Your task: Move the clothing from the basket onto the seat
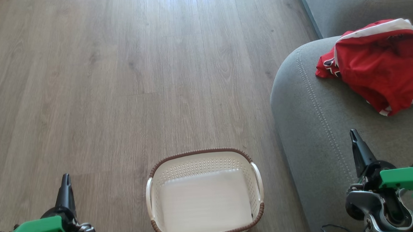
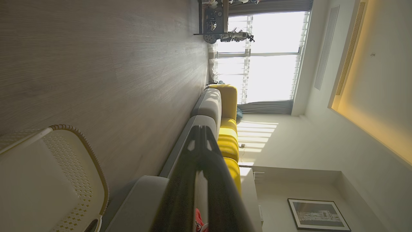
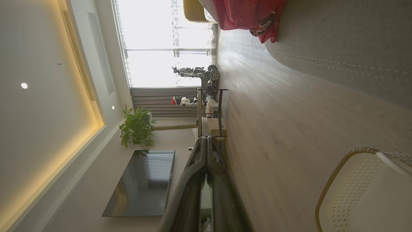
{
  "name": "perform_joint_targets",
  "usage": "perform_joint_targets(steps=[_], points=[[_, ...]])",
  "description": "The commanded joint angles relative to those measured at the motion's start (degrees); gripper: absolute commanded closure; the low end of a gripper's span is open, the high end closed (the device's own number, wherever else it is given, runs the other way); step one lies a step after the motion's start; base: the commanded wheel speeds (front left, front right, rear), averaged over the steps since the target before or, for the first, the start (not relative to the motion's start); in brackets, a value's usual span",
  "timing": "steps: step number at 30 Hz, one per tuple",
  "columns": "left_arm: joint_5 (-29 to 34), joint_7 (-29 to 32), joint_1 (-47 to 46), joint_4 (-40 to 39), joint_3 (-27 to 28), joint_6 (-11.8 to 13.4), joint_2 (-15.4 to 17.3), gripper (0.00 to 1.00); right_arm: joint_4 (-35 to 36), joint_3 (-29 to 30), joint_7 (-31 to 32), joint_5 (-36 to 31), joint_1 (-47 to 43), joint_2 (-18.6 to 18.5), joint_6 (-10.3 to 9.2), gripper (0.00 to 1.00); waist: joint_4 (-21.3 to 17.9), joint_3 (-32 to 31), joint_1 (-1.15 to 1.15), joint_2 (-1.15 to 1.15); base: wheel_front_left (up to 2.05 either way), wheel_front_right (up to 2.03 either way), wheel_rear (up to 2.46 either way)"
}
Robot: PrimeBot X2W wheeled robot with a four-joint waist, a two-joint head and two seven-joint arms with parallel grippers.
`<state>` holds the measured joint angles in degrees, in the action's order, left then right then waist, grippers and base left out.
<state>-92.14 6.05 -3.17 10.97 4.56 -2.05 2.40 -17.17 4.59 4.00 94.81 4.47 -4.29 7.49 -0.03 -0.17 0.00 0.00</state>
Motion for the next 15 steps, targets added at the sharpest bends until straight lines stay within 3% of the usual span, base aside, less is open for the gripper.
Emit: perform_joint_targets(steps=[1,15], points=[[-0.10,0.27,-2.68,-2.15,1.96,-0.48,0.58,1.00,2.33,-1.55,-0.27,0.46,2.86,-1.38,0.00,1.00,0.00,0.00,0.00,0.00,0.00,0.00,0.00],[-0.09,0.28,-2.68,-2.15,1.97,-0.48,0.57,1.00,2.41,-2.31,-0.86,1.12,2.81,-1.94,0.00,1.00,0.00,0.00,0.00,0.00,0.00,0.00,0.00]])
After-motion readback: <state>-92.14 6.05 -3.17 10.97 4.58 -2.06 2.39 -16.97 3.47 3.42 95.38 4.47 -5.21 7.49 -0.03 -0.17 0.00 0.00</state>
